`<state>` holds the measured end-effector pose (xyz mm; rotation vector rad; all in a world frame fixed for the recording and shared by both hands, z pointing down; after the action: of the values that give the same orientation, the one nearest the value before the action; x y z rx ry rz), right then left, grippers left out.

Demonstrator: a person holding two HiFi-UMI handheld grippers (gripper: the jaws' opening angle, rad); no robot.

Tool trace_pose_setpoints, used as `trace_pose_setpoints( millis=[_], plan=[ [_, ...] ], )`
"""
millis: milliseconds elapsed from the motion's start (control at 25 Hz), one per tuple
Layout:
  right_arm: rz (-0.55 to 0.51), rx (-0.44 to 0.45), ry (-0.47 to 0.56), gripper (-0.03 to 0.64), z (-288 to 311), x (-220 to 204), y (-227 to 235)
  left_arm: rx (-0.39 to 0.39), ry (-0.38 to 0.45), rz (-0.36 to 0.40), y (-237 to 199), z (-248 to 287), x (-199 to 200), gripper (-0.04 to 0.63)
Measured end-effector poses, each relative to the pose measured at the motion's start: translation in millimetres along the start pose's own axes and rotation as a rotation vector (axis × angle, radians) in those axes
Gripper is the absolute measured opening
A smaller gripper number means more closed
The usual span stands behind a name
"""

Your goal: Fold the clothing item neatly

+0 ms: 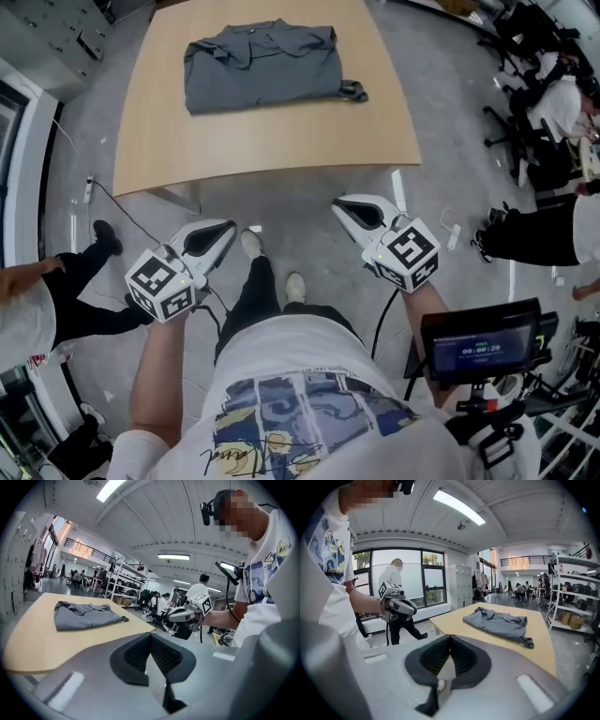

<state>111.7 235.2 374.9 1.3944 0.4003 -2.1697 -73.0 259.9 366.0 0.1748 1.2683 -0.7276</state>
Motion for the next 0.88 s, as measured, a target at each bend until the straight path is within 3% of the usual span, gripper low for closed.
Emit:
trace_pose_setpoints(
  millis=[280, 560, 880],
  plan=[
    [0.023, -0.013, 0.015, 0.003, -7.5, -6.7, -7.9, -0.017, -0.016, 0.000, 16.7, -0.9, -5.4, 0.006],
    [0.040, -0.050, 0.009, 0.003, -9.8, 3.9, 0.0, -0.053, -0.004, 0.001, -1.0, 9.0, 11.4, 0.006],
    [0.050, -0.061, 0.004, 0.003, -1.1, 24.4, -19.7, -0.072, -0.010, -0.004, -15.0, -16.2, 18.1, 0.006]
  ],
)
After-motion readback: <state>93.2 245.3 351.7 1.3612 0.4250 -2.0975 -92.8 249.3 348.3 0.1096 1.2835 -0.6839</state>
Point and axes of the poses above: the fingertips, and each gripper's own axes: z forward along the fingers, y to its right, x out of its top, the point moved 1 cm from there along -z, backward along the fingers, and after that the axes turned 1 degree about -z, right-handed, at the moved point
